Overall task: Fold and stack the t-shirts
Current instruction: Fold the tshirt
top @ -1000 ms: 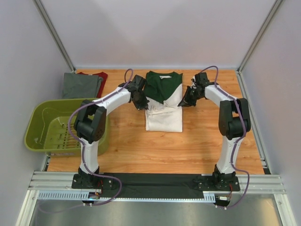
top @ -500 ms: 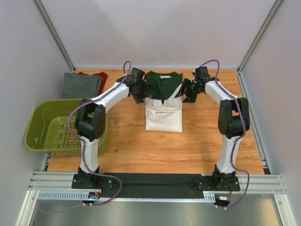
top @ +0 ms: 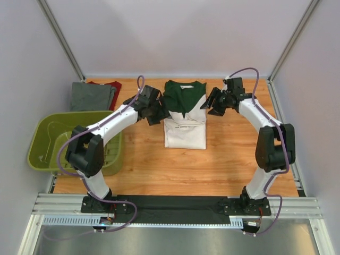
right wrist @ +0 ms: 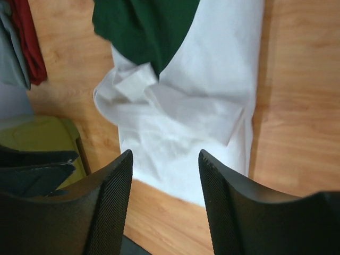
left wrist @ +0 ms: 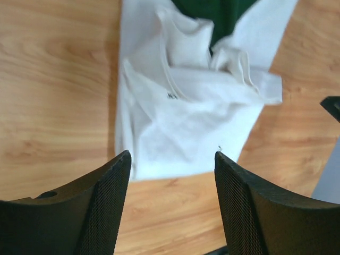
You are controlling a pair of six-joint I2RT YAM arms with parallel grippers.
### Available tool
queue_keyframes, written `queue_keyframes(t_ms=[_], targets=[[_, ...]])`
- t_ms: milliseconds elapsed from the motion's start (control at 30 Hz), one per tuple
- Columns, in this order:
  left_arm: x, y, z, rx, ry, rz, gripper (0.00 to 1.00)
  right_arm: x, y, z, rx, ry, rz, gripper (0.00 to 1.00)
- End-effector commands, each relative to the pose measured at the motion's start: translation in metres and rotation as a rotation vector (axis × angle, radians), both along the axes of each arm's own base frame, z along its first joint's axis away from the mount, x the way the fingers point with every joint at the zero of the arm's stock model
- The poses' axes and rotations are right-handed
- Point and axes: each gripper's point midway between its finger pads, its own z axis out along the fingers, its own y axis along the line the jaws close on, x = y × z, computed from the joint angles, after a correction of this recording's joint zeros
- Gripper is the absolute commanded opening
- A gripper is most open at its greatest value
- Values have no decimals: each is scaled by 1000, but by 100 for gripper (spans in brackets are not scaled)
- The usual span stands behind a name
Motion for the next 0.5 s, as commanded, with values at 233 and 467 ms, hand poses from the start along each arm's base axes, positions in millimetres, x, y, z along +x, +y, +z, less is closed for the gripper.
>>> queue_keyframes(t_ms=[233,467], targets=[[-17,-75,-13,-156,-63,-62,63,-34,8,6,-88,-92,-3,41],[2,-105,-35,-181,-80,-17,70,-26,-17,39,-144,-156,-84,54]])
